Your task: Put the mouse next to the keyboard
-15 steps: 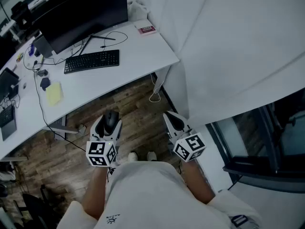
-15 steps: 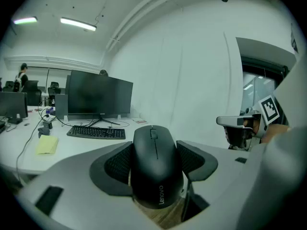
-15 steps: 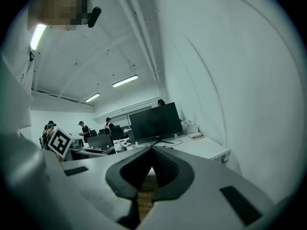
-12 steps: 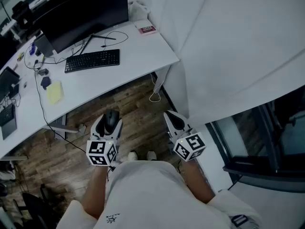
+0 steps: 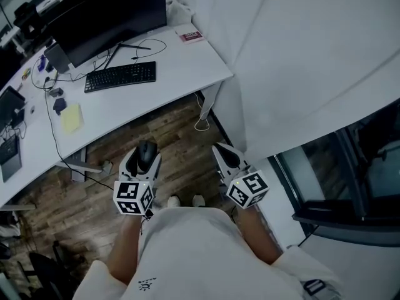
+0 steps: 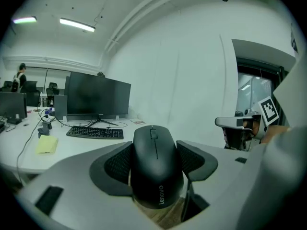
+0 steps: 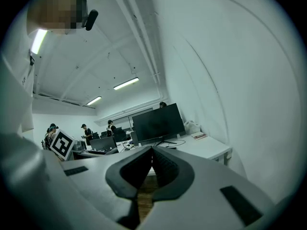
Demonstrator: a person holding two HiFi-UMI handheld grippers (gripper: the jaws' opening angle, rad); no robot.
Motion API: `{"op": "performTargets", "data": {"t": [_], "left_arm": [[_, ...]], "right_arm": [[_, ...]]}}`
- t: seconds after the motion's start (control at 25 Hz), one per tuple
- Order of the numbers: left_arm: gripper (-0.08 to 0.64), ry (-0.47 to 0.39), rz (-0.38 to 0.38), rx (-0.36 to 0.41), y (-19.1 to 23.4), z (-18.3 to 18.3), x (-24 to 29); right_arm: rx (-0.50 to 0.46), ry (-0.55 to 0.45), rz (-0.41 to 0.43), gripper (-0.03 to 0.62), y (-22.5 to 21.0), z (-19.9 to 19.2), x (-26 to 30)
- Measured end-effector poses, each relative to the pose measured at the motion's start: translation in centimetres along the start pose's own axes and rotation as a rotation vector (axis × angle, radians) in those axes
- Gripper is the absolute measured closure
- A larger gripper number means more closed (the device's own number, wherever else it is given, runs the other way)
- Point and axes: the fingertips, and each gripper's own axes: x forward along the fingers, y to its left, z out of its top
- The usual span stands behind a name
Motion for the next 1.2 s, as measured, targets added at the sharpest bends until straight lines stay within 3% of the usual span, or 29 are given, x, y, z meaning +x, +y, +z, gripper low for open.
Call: {"op": "performTargets", "data": {"t": [1.2], "left_arm": [[0.267, -0.007, -0.065, 0.002, 4.1, -1.5, -3.4]], "right_arm": [[-0.013, 0.006, -0.059, 0.574, 5.8, -2.0, 1.2]]}}
